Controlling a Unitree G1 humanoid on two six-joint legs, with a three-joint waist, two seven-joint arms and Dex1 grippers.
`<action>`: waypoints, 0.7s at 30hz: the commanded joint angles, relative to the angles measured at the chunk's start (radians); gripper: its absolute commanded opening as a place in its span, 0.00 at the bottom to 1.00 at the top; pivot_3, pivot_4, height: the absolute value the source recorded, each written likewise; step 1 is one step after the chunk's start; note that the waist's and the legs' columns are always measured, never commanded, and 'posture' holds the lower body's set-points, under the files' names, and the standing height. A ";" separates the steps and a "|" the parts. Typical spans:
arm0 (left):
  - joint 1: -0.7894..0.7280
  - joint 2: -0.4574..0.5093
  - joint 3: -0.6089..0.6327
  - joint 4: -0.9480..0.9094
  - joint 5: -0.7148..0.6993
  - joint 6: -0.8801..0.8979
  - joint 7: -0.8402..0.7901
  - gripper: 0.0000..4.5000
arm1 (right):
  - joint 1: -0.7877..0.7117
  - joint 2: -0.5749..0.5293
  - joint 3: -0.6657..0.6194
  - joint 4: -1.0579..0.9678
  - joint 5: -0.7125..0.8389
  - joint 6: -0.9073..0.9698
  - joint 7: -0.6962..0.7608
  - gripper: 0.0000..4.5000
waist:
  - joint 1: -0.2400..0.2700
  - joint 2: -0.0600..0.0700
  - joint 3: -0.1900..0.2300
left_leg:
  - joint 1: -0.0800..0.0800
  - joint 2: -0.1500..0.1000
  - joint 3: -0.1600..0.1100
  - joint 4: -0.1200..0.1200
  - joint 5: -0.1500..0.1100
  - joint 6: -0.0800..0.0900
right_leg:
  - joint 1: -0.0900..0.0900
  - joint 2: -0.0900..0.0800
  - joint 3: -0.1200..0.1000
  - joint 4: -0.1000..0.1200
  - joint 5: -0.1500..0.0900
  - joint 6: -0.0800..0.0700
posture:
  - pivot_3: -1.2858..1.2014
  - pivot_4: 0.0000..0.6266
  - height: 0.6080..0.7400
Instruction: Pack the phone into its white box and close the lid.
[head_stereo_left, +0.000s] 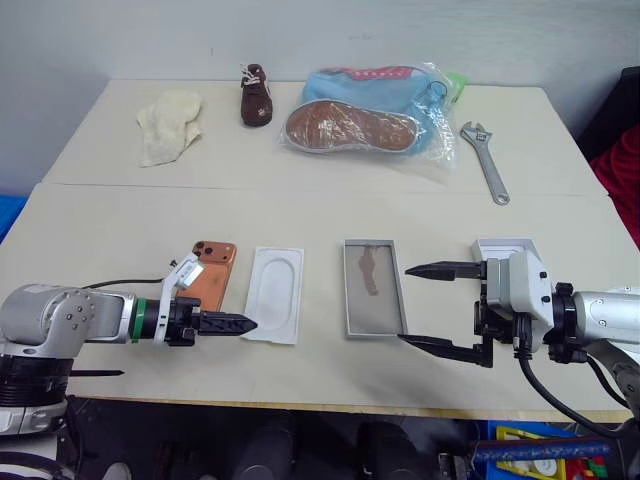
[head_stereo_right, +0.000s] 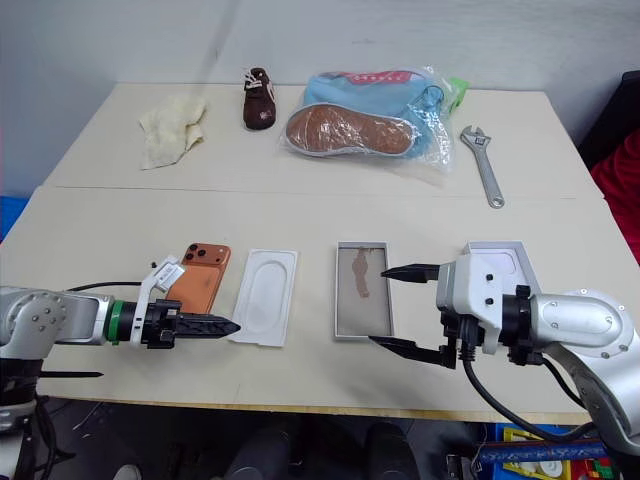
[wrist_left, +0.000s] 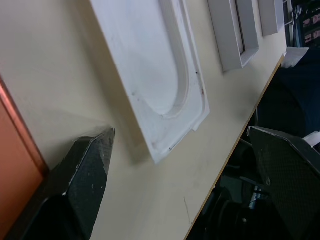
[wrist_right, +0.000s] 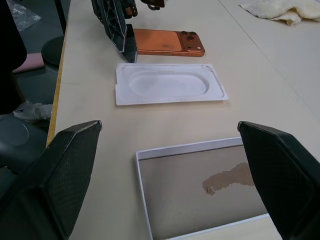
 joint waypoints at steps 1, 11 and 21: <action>-0.005 -0.015 -0.043 0.048 0.044 -0.026 -0.004 0.73 | 0.016 0.004 -0.043 -0.046 0.014 -0.001 -0.018 1.00 | 0.001 0.000 0.000 | 0.000 0.000 0.000 0.000 0.000 0.000 | 0.000 0.000 0.000 0.000 0.000 0.000 | 0.52 0.24 1.00; -0.081 -0.134 -0.073 0.138 0.065 -0.004 0.009 0.66 | 0.062 0.002 -0.077 -0.063 0.010 -0.004 -0.044 1.00 | 0.016 0.000 0.000 | 0.000 -0.002 0.000 0.001 0.000 0.001 | 0.001 -0.001 0.000 0.000 0.000 0.000 | 0.52 0.24 1.00; -0.071 -0.179 -0.079 0.141 0.096 -0.020 0.012 0.25 | 0.078 -0.006 -0.086 -0.064 -0.001 -0.009 -0.048 1.00 | 0.024 0.000 0.000 | 0.000 -0.002 0.000 0.001 0.000 0.001 | 0.001 -0.001 0.000 -0.001 0.000 0.000 | 0.52 0.24 1.00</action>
